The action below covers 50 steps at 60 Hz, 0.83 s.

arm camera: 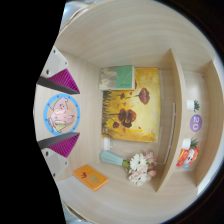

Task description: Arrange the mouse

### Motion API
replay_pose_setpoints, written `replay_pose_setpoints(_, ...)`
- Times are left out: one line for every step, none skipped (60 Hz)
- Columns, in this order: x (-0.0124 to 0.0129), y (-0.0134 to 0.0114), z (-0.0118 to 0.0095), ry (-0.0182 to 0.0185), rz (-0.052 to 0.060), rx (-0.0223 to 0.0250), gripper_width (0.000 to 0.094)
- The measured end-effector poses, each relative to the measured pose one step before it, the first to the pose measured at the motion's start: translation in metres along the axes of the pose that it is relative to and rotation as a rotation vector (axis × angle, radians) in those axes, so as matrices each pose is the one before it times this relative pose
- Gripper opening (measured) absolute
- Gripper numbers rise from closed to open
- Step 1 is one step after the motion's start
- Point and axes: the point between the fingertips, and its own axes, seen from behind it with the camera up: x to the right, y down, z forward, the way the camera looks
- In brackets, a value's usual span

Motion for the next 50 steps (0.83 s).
replay_pose_setpoints(0.00049, 0.00016, -0.00416, 0.00159, -0.0011, 0.00256, 0.0752)
replay_pose_setpoints(0.00059, 0.00105, -0.00396, 0.00211, -0.0012, 0.00004, 0.0753)
replay_pose_setpoints(0.00028, 0.00119, -0.00377, 0.00188, -0.0015, -0.00222, 0.0752)
replay_pose_setpoints(-0.00117, 0.00218, -0.00302, 0.00548, -0.0001, -0.00023, 0.0753)
replay_pose_setpoints(0.00205, 0.00022, -0.0041, -0.00067, -0.0025, -0.00495, 0.0751)
replay_pose_setpoints(-0.00134, 0.00233, -0.0022, 0.00749, 0.0007, 0.00292, 0.0752)
replay_pose_setpoints(0.00097, 0.00057, -0.00384, 0.00173, -0.0019, -0.00161, 0.0753)
replay_pose_setpoints(0.00025, 0.00082, -0.00275, 0.00216, -0.001, -0.00019, 0.0752)
replay_pose_setpoints(-0.00022, 0.00103, -0.00246, 0.0013, 0.0001, -0.00071, 0.0753)
replay_pose_setpoints(-0.00028, 0.00129, -0.00234, 0.00028, 0.0005, -0.00134, 0.0753)
replay_pose_setpoints(-0.00039, 0.00131, -0.00223, -0.00061, 0.0002, -0.00153, 0.0754)
replay_pose_setpoints(-0.00072, 0.00104, -0.00215, -0.00164, -0.0004, -0.00096, 0.0754)
replay_pose_setpoints(-0.00083, 0.00101, -0.00215, -0.0022, -0.0011, 0.00036, 0.0753)
replay_pose_setpoints(-0.00062, 0.00109, -0.00215, -0.00266, -0.0016, 0.00132, 0.0753)
replay_pose_setpoints(-0.00157, 0.00313, -0.0001, 0.00119, -0.0004, 0.00698, 0.0752)
replay_pose_setpoints(-0.00022, 0.00086, -0.00182, -0.00163, -0.0001, 0.00068, 0.0753)
replay_pose_setpoints(-0.0004, 0.00103, -0.00147, -0.00146, 0.0003, -0.0006, 0.0753)
replay_pose_setpoints(-0.00075, 0.00136, -0.00274, -0.00251, 0.0011, -0.00363, 0.0753)
replay_pose_setpoints(-0.00064, 0.00152, -0.00142, -0.00219, 0.0003, -0.00246, 0.0751)
replay_pose_setpoints(-0.00054, 0.00119, -0.00116, -0.00275, -0.0005, -0.00162, 0.0752)
replay_pose_setpoints(-0.00057, 0.00117, -0.00116, -0.00244, -0.0007, -0.00108, 0.0753)
replay_pose_setpoints(-0.00048, 0.00101, -0.0011, -0.00256, 0.0, -0.00062, 0.0752)
replay_pose_setpoints(-0.00052, 0.00088, -0.00117, -0.00214, 0.0019, -0.00071, 0.0753)
replay_pose_setpoints(-0.00033, 0.00098, -0.00102, -0.00163, 0.0034, -0.0003, 0.075)
replay_pose_setpoints(-0.00017, 0.00081, -0.00111, -0.00056, 0.0029, -0.00079, 0.0753)
replay_pose_setpoints(-0.00042, 0.00206, -0.00045, 0.00232, 0.0015, 0.00146, 0.0752)
replay_pose_setpoints(0.00029, 0.00044, -0.00075, 0.00078, 0.0001, -0.00051, 0.0753)
replay_pose_setpoints(0.00043, 0.00062, -0.00098, 0.00077, 0.0008, -0.00002, 0.0752)
replay_pose_setpoints(0.00032, 0.00052, -0.00015, 0.00208, 0.0008, 0.00069, 0.0753)
replay_pose_setpoints(0.00064, 0.00005, -0.00081, 0.00147, 0.0001, 0.00069, 0.0753)
replay_pose_setpoints(0.0007, -0.00016, -0.00075, 0.00119, 0.0001, 0.00061, 0.0754)
replay_pose_setpoints(0.00066, -0.00015, -0.00081, 0.00073, 0.0, 0.00017, 0.0755)
replay_pose_setpoints(0.0004, 0.00011, -0.00059, 0.00058, 0.0003, -0.0002, 0.0752)
replay_pose_setpoints(0.00043, 0.0, -0.00044, 0.00047, 0.0006, 0.0001, 0.0753)
replay_pose_setpoints(0.00065, -0.00018, -0.00057, 0.00039, 0.0006, 0.00123, 0.0752)
replay_pose_setpoints(0.00056, -0.00033, -0.00046, 0.00043, 0.0011, 0.00226, 0.0754)
replay_pose_setpoints(0.00068, -0.00049, -0.00031, 0.00041, 0.0011, 0.00169, 0.0753)
replay_pose_setpoints(0.00072, -0.00055, -0.00035, 0.00066, 0.0021, 0.00189, 0.0753)
replay_pose_setpoints(0.00038, -0.0003, 0.00011, 0.00152, 0.0026, 0.00377, 0.0752)
replay_pose_setpoints(0.00083, -0.00022, -0.0001, 0.00074, 0.0019, 0.00161, 0.0752)
replay_pose_setpoints(0.00056, -0.00009, 0.00003, 0.00024, 0.0019, 0.00104, 0.0754)
replay_pose_setpoints(0.00044, -0.00002, -0.00011, 0.00034, 0.0022, -0.00012, 0.0754)
replay_pose_setpoints(0.00041, 0.00031, 0.0001, 0.00018, 0.0025, -0.00025, 0.0752)
replay_pose_setpoints(0.00053, 0.00004, -0.00011, 0.00014, 0.0026, 0.00035, 0.0752)
replay_pose_setpoints(0.00041, -0.00001, -0.00003, 0.00026, 0.0025, 0.00091, 0.0752)
replay_pose_setpoints(0.00035, 0.00001, -0.00002, -0.00004, 0.0022, 0.00081, 0.0752)
replay_pose_setpoints(0.00036, -0.00001, -0.00007, -0.00059, 0.0018, 0.00096, 0.0752)
replay_pose_setpoints(0.00111, -0.0001, -0.00079, -0.00166, 0.0011, -0.00048, 0.0752)
replay_pose_setpoints(0.00072, -0.00047, -0.00015, -0.00336, 0.0011, -0.00188, 0.0753)
replay_pose_setpoints(-0.00028, 0.00117, 0.00113, -0.00012, 0.0009, 0.00119, 0.0752)
